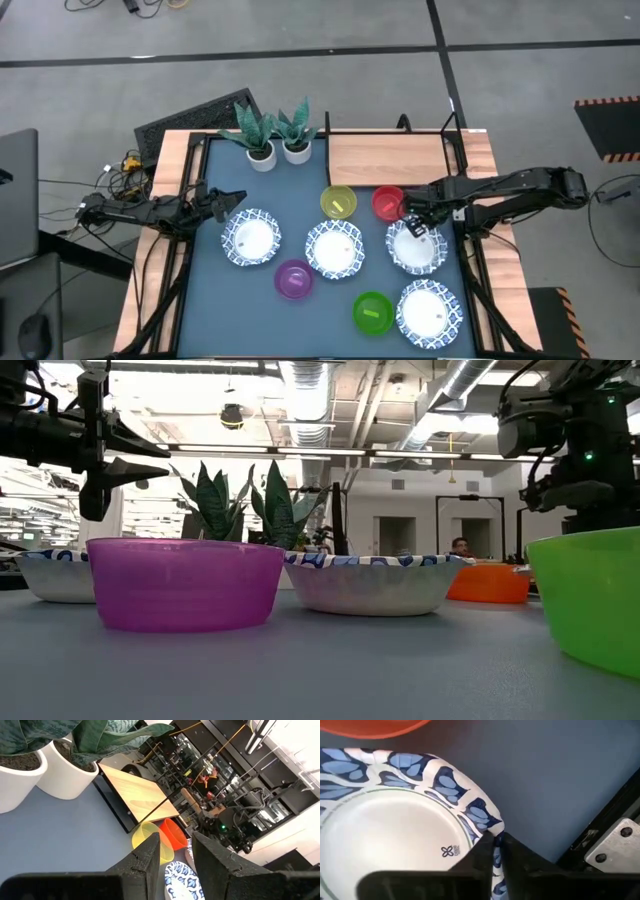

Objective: Place and stack bowls onto a shelf
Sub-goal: Put the white patterned bowl on the shelf

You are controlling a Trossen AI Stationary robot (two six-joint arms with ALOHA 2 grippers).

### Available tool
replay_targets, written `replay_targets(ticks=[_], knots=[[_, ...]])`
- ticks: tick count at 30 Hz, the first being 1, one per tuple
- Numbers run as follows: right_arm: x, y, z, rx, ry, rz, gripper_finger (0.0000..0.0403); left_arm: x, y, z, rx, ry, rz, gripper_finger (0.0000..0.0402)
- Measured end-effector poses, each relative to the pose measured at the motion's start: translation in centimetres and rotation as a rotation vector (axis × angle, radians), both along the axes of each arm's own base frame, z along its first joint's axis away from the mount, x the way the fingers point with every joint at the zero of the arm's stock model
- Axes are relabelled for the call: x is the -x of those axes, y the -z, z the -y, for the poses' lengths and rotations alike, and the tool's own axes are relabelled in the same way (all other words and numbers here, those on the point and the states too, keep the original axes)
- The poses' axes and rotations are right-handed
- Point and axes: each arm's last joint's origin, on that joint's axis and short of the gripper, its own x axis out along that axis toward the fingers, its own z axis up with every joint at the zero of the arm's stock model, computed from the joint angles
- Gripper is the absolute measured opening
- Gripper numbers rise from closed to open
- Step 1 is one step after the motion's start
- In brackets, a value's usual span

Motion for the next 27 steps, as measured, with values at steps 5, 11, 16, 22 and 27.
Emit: replay_targets(ticks=[5,11,16,22,27], knots=[[0.0,0.0,-0.1,-0.025,0.001,0.000,0.0018,0.0,0.0,0.0,-0.009,0.000,-0.004,0.0098],[-0.4,-0.7,-0.1,-0.055,0.002,0.026,0.0018,0.0,0.0,0.0,-0.009,0.000,-0.004,0.0098],[-1.0,-2.7,-0.1,-0.081,-0.015,0.058,0.0018,0.0,0.0,0.0,-0.008,0.000,-0.004,0.0098],[-1.5,-6.0,-0.3,-0.147,-0.032,0.081,0.0018,0.0,0.0,0.0,-0.007,0.000,-0.003,0.0098],[-2.0,-9.2,-0.3,-0.162,-0.076,0.156,0.0018,0.0,0.0,0.0,-0.008,0.000,-0.004,0.0098]])
